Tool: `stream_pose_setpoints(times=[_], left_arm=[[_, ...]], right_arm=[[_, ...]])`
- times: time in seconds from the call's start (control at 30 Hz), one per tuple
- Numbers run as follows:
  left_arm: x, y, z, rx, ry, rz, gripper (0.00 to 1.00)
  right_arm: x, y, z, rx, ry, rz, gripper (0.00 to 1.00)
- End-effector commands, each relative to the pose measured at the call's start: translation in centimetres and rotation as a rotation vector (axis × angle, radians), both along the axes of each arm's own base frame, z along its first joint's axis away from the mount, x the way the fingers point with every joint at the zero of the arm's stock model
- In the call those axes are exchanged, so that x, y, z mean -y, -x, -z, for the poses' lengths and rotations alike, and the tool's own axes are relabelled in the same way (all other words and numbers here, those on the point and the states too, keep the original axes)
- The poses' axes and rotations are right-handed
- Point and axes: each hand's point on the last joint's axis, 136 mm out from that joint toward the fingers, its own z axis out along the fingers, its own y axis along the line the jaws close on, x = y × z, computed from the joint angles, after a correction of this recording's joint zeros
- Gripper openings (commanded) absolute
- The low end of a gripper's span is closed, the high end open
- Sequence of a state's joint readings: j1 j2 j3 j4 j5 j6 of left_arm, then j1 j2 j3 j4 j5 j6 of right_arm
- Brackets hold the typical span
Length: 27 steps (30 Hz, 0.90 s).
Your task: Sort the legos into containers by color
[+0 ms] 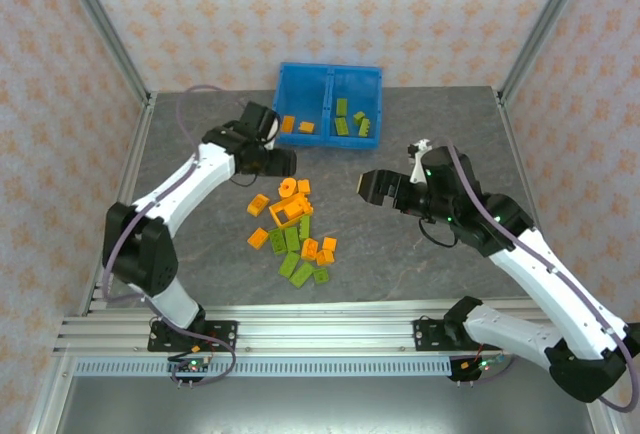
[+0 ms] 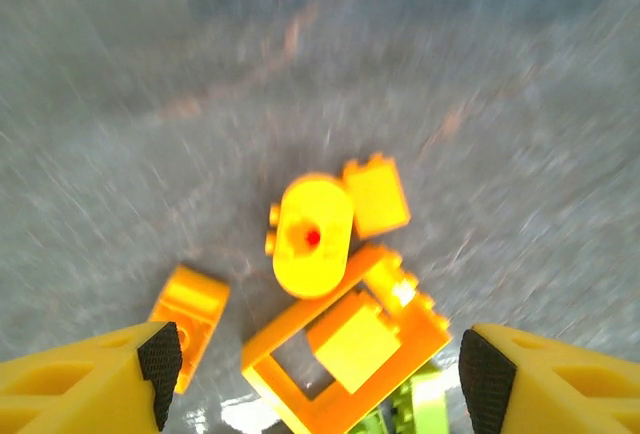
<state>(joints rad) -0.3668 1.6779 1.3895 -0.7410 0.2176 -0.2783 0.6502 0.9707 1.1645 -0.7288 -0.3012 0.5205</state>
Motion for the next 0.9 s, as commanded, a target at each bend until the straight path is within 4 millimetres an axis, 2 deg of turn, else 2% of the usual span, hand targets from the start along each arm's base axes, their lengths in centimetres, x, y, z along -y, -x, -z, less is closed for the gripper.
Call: stream_pose_setpoints(times=[0.0,0.13,0.23,0.3,0.47,0.57,0.67,0.77,0.87], left_arm=[[1.7,0.7,2.5,-0.08,0.042,0.056,0.76],[2.1,-0.9,4.8,-0.104,0.019,0.057,0.76],[1.9,-2.0,6.2,-0.115,-0.027,0.052,0.76],[1.5,-2.6,7.8,-0.136,-0.071,0.051,0.75],[2.1,-3.0,9.8,-0.173,-0.074,0.092,0.73],[1.9,-3.1,10.7,-0.198,-0.083,0.084,0.67],[1.7,-3.1,11.1,-0.198,-0.085,0.073,0.55],[1.6,-3.1,10.9,-0.187,-0.083,0.064,0.5],[1.7,-3.6,8.8,-0.138,-0.068,0.052,0.42]], right_arm=[[-1.1,-0.2,-0.9,0.038,-0.033,-0.046,0.99],[-1.4,0.0,-0.8,0.02,-0.051,-0.056,0.99],[-1.0,0.3,-0.7,0.021,-0.057,-0.038,0.99],[-0.5,0.5,-0.9,0.031,-0.06,-0.024,0.99],[0.2,0.8,-1.0,0.034,-0.049,-0.002,0.99],[0.3,0.7,-1.0,0.033,-0.048,0.003,0.99],[0.4,0.7,-1.0,0.033,-0.046,0.009,0.99],[0.4,0.6,-1.0,0.037,-0.044,0.014,0.99],[0.4,0.5,-1.2,0.041,-0.048,0.015,0.99]])
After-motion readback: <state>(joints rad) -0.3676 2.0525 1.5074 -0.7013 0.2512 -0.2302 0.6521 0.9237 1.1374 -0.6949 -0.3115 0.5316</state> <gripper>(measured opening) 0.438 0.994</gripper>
